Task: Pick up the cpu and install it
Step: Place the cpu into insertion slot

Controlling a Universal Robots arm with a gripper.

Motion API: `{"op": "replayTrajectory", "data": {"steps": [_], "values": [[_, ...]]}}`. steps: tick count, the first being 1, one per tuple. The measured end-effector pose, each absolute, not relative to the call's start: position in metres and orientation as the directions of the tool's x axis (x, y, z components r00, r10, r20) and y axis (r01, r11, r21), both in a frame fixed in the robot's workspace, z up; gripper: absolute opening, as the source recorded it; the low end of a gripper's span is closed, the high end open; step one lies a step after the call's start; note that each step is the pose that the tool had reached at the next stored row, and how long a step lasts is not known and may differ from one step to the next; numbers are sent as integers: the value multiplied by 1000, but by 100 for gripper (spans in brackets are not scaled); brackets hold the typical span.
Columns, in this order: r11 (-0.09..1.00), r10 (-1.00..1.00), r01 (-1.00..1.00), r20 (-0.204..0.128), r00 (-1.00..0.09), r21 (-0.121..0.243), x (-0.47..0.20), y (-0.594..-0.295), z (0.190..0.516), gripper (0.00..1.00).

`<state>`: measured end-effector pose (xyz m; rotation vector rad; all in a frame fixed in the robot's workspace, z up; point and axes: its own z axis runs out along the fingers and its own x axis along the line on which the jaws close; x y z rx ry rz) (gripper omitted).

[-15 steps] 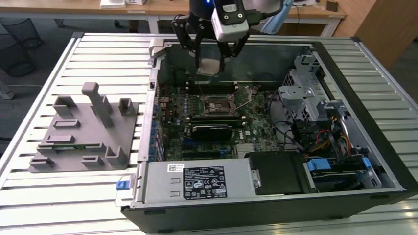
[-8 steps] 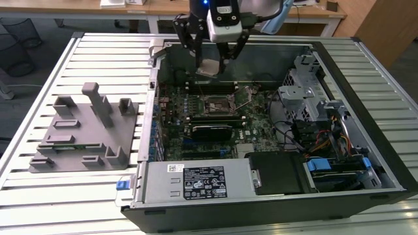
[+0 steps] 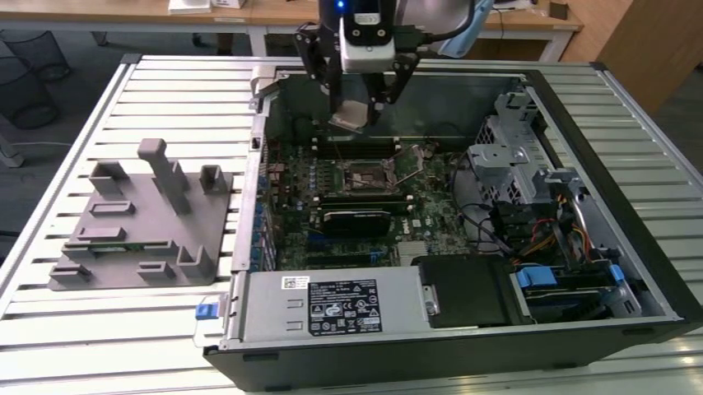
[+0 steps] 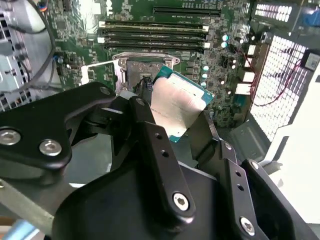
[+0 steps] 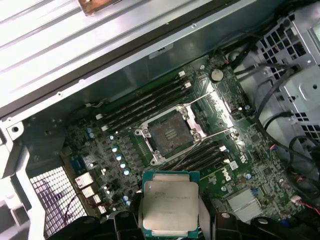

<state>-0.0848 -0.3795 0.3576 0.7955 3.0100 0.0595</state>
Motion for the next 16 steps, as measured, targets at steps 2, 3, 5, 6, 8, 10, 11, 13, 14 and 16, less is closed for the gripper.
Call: {"op": "replayTrajectory", "data": {"steps": [2,3,5,6,8,10,11,13,14,16], "values": [[855,518,517,-17,-855,44,-85,-379,357,53],[848,530,528,-17,-848,44,-85,-379,357,53],[835,550,549,-17,-835,44,-85,-379,357,53],[828,560,559,-17,-829,44,-85,-379,357,53],[815,579,578,-17,-815,44,-85,-379,356,53],[801,598,597,-17,-801,44,-85,-379,356,53],[794,607,606,-17,-794,44,-85,-379,356,53],[780,625,624,-17,-780,44,-85,-378,356,53],[772,635,634,-17,-773,44,-85,-378,355,53],[757,653,651,-17,-758,44,-85,-378,355,53]]}}
